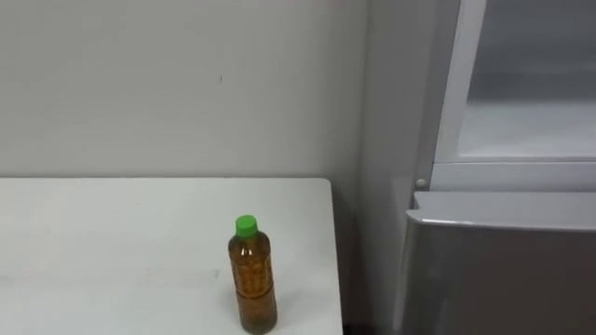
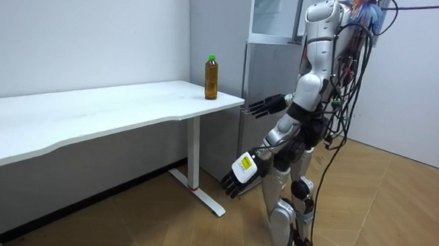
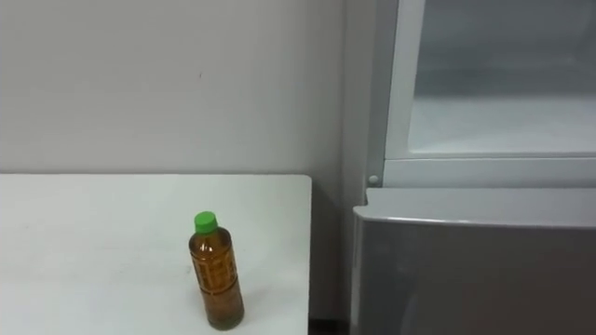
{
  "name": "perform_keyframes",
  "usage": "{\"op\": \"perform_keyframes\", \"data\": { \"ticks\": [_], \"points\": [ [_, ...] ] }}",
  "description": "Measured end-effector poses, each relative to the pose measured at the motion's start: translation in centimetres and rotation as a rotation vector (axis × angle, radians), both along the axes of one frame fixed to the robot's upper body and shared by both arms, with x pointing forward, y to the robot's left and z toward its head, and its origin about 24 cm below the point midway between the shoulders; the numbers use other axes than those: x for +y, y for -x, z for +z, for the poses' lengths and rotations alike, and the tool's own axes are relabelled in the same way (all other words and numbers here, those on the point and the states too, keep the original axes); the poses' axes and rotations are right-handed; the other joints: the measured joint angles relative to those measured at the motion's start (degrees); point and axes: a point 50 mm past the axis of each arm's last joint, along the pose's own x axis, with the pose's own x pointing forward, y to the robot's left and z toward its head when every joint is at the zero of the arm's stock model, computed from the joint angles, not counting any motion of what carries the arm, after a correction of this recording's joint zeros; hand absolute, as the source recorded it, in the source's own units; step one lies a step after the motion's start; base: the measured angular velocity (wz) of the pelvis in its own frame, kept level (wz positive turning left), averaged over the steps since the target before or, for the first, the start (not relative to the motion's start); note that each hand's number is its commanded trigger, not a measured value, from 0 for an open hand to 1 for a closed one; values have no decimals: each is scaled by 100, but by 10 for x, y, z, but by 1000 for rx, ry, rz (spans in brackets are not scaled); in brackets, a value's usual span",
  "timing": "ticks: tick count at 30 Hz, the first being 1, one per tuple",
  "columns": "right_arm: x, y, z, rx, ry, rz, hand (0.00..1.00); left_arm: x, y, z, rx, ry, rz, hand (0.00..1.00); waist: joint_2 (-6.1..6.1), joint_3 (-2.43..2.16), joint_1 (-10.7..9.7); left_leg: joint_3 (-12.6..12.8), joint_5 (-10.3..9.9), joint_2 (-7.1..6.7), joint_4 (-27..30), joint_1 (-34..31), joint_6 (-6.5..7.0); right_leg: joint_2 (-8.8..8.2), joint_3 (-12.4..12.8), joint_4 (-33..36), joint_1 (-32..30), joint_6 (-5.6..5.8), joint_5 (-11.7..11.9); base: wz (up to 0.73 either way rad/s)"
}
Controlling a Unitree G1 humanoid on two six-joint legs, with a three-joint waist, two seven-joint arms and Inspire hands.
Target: Put the bottle in the upper fridge
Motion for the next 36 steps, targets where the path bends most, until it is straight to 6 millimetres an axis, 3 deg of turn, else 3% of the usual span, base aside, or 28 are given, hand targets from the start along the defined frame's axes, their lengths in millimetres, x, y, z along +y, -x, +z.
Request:
{"op": "perform_keyframes", "data": {
  "ticks": [4,7,9,15,18,29,36],
  "points": [
    [6,-10,19,-88,-11,49,0,-2,10,-2,41,-7,-29,0,14,22,17,47,-7,27,3,2,7,15,25,49,7,-21,15,-7],
    [17,-29,53,-263,-38,87,0,-1,11,-2,46,-8,-31,0,83,32,140,104,-10,53,24,-6,6,38,81,56,1,-47,34,-6],
    [25,-44,76,-377,-57,123,0,-2,10,-2,48,-8,-48,0,100,16,152,98,-17,56,30,-17,9,36,79,65,-44,-49,36,4],
    [33,-55,117,-554,-86,177,0,-4,23,-2,87,-12,-73,0,0,-61,154,101,-14,40,72,-52,14,13,125,180,-100,-39,18,0],
    [35,-60,135,-629,-135,183,0,-3,24,-3,96,-14,-73,0,-16,-50,165,106,-13,40,86,-64,16,8,143,225,-137,-40,19,-3],
    [36,-68,172,-774,-151,234,0,4,15,-1,96,-31,-116,0,-102,-50,369,111,-13,43,77,-88,17,14,152,217,-156,-46,24,0],
    [37,-70,173,-782,-149,223,0,4,10,1,79,-37,-128,0,-89,-37,459,99,-12,45,81,-93,17,16,133,213,-138,-46,27,0]
  ]
}}
